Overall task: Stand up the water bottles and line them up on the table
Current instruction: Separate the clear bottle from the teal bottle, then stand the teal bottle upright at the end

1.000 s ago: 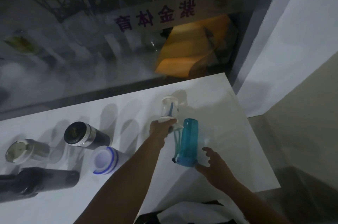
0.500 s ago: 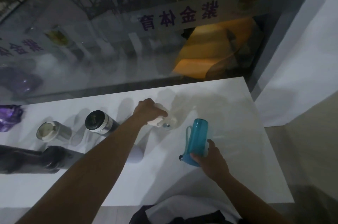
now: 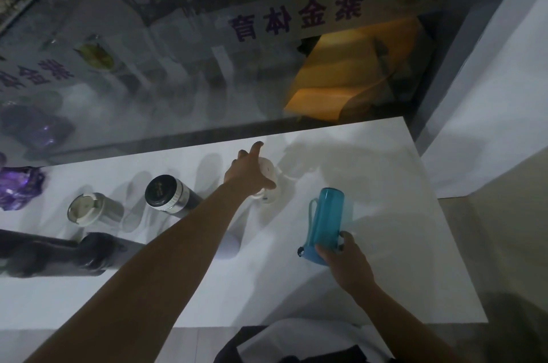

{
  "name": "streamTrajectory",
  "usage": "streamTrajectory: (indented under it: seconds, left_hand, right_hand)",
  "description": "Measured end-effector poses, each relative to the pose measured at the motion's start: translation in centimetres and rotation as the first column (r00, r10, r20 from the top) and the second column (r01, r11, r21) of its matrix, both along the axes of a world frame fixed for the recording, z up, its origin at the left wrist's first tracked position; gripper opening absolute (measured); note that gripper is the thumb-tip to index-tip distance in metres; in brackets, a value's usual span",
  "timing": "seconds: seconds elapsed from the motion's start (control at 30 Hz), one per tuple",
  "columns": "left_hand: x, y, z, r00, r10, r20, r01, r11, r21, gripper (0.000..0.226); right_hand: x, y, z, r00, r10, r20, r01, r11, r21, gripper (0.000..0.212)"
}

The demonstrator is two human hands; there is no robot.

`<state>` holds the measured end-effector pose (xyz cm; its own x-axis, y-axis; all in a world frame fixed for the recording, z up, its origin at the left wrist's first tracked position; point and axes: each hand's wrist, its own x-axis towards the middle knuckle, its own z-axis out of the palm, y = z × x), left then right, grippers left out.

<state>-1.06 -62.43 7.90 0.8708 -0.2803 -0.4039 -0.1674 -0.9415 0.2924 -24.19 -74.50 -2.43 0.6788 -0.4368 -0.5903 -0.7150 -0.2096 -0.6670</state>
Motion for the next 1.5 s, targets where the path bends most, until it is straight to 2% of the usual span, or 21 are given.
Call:
streamTrajectory:
  seconds: [0.2,0.37,0.5,0.57,0.63,0.77,0.9,1.0,1.13,1.3,1.4,1.5]
  left_hand:
    - [-0.5,0.4,-1.0,0.999,0.028,0.017,-0.027,0.996,-0.090,0.113]
    - [-1.9,0.8,0.5,0.994,0.009,0.106,0.008,0.986,-0.164,0.098]
    - [-7.6,2.7,2.0,0.973,0.011,0.233,0.086,0.912,-0.400,0.078]
    - [-11.7,4.5,1.5,0.972,0.015,0.236,0.107,0.862,-0.496,0.071]
    - [-15.3,6.8,-0.4,0.977,-0.018,0.214,0.131,0.842,-0.524,0.066]
    - [-18.5,11.8,-6.3,0.980,-0.113,0.163,0.174,0.883,-0.435,0.067]
    - [-19.4,15.2,-10.1,0.971,-0.234,0.050,0.240,0.948,-0.211,0.077]
    - [-19.4,16.8,-12.0,0.956,-0.293,-0.007,0.291,0.954,-0.074,0.081]
    - [-19.1,18.1,-13.3,0.945,-0.327,-0.024,0.327,0.945,-0.003,0.085]
    - [-18.5,19.7,-14.0,0.916,-0.400,-0.032,0.401,0.916,0.011,0.086]
    - [-18.2,20.3,-14.9,0.900,-0.437,0.002,0.437,0.900,0.001,0.085]
    - [-17.8,20.9,-14.9,0.876,-0.482,0.034,0.482,0.876,-0.001,0.081]
  right_hand:
    - [0.2,0.5,-0.7,0.997,-0.065,0.038,0.064,0.997,0.051,0.061]
    - [0.2,1.2,-1.1,0.989,-0.128,0.074,0.122,0.989,0.079,0.072]
    - [0.6,1.7,-1.5,0.983,-0.164,0.085,0.159,0.986,0.059,0.077]
    - [0.8,1.9,-1.4,0.982,-0.169,0.081,0.164,0.985,0.058,0.076]
    - [1.1,2.3,-1.4,0.981,-0.181,0.066,0.177,0.982,0.071,0.074]
    - [1.8,2.9,-0.8,0.974,-0.225,0.021,0.224,0.973,0.054,0.077]
    - [1.9,3.3,1.4,0.959,-0.282,0.029,0.282,0.960,0.000,0.078]
    - [1.9,2.6,4.2,0.962,-0.264,0.064,0.269,0.959,-0.093,0.080]
    - [3.2,1.1,9.0,0.992,-0.099,0.084,0.120,0.946,-0.301,0.067]
    - [5.0,0.9,12.5,0.975,0.207,-0.080,-0.220,0.850,-0.479,0.061]
    - [5.3,1.9,12.9,0.946,0.279,-0.167,-0.324,0.768,-0.552,0.064]
    - [5.1,3.1,12.6,0.934,0.285,-0.215,-0.357,0.746,-0.562,0.065]
